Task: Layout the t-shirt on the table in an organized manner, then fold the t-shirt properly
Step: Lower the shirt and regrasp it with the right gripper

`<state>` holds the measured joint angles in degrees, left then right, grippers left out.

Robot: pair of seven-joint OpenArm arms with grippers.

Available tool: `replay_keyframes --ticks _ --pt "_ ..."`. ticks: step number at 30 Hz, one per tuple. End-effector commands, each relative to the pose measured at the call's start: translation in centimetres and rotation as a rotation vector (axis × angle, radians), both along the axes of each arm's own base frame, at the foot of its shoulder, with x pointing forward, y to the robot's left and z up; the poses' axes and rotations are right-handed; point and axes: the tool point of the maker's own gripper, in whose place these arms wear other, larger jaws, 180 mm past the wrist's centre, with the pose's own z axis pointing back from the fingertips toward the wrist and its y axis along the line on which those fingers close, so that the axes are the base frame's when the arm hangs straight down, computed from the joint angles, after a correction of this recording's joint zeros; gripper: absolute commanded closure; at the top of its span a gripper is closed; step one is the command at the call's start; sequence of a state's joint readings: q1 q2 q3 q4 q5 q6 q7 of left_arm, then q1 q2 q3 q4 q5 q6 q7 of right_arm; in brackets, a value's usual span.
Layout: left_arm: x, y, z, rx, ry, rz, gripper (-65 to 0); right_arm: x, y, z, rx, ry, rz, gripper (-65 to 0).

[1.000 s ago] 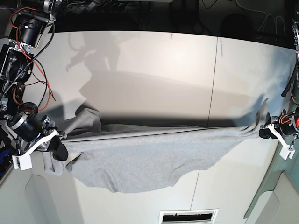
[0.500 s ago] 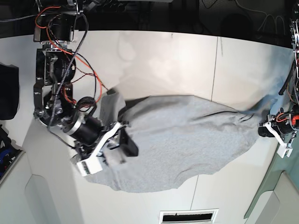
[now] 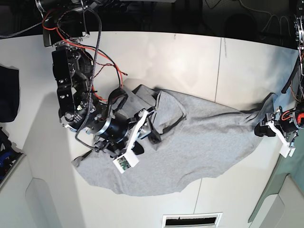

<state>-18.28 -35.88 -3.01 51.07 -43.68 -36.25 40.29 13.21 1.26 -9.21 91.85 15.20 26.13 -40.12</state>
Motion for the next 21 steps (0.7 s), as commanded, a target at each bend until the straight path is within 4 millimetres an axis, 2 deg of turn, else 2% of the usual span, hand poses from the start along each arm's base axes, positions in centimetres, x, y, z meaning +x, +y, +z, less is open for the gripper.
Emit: replay_keyframes --ticks 1,4,7,10,13,15,17,21 --pt "1.4 0.3 2.5 -0.018 -0.076 -0.012 -26.7 1.2 -0.1 2.2 0.049 -0.058 -0.018 -31.6" --pt "1.5 -0.5 3.1 -0.062 -0.100 -0.038 -26.7 2.0 -2.8 2.0 0.051 -0.042 -0.094 -31.6" --pt "1.8 -0.9 3.2 -0.084 -0.113 -0.034 -26.7 1.4 -4.2 1.0 0.060 -0.018 -0.108 -31.6" --pt "2.0 -1.7 2.7 -0.076 -0.120 -0.042 -26.7 0.1 -4.7 -1.1 0.054 0.002 -0.065 -31.6" --pt "2.6 -1.9 1.5 -0.011 -0.127 -0.012 -31.3 0.4 -5.4 -3.9 0.062 0.044 -0.079 -31.7" --pt "3.0 -1.2 0.9 0.061 -0.133 0.021 -35.2 0.8 -5.3 -5.7 0.064 0.081 -0.083 -31.6" --pt "3.2 -0.3 0.8 0.108 -0.141 0.055 -35.7 0.7 -4.6 -7.4 0.059 0.135 -0.066 -31.6" --pt "3.3 1.4 0.5 0.185 -0.133 0.113 -35.7 -0.8 -2.1 -9.2 0.034 0.184 0.030 -31.6"
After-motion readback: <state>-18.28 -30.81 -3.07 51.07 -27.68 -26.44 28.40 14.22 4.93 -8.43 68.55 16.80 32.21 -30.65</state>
